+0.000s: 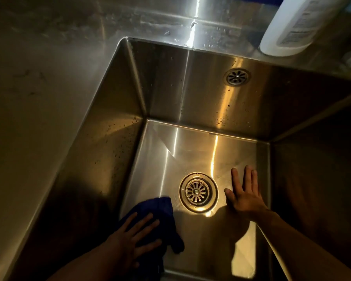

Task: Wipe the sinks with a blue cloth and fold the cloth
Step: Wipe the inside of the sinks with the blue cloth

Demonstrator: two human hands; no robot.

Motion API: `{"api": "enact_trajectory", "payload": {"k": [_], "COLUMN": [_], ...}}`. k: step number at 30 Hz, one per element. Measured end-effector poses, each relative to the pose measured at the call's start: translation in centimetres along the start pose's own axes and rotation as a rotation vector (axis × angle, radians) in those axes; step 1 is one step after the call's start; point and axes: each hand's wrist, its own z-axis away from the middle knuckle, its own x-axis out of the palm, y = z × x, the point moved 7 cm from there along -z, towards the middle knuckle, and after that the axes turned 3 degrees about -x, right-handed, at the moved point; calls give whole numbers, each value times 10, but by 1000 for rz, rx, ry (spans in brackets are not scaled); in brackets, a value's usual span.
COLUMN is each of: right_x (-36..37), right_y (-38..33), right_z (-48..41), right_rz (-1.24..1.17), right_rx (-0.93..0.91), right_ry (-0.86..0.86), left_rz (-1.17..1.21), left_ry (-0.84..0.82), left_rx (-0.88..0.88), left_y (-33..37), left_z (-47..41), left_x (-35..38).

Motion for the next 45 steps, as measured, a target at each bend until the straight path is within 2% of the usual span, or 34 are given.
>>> {"api": "enact_trajectory", "payload": {"k": [7,9,10,12,15,18,24,27,39,45], "right_x": [3,3,3,1,1,0,-2,-3,1,0], "right_y": [-4,-4,-4,-5,-7,-8,-10,-11,-7,-4], "right_z": [0,0,0,1,2,2,4,5,2,1], "right_rz": [36,46,46,43,42,49,63,69,43,45], "right_rx": [28,37,38,34,32,32,32,33,19,7], "right_ry": [-2,-18,-24,-19,-13,-6,-15,-18,11,38], "left_rz": [25,17,19,-36,32,83,250,326,357,309], "left_ry": [-34,4,63,283,364,559,704,720,789,777], "left_rx": [-12,-30,-50,-109,-230,-252,-385,-451,-508,-533], "left_y": [3,3,3,2,1,7,-3,-20,-103,-154], "left_z": [-5,-9,-10,-11,-16,-32,-56,-69,-129,-114], "left_x": [-2,-4,-6,-11,-11,-20,-56,-81,-166,-161]}}
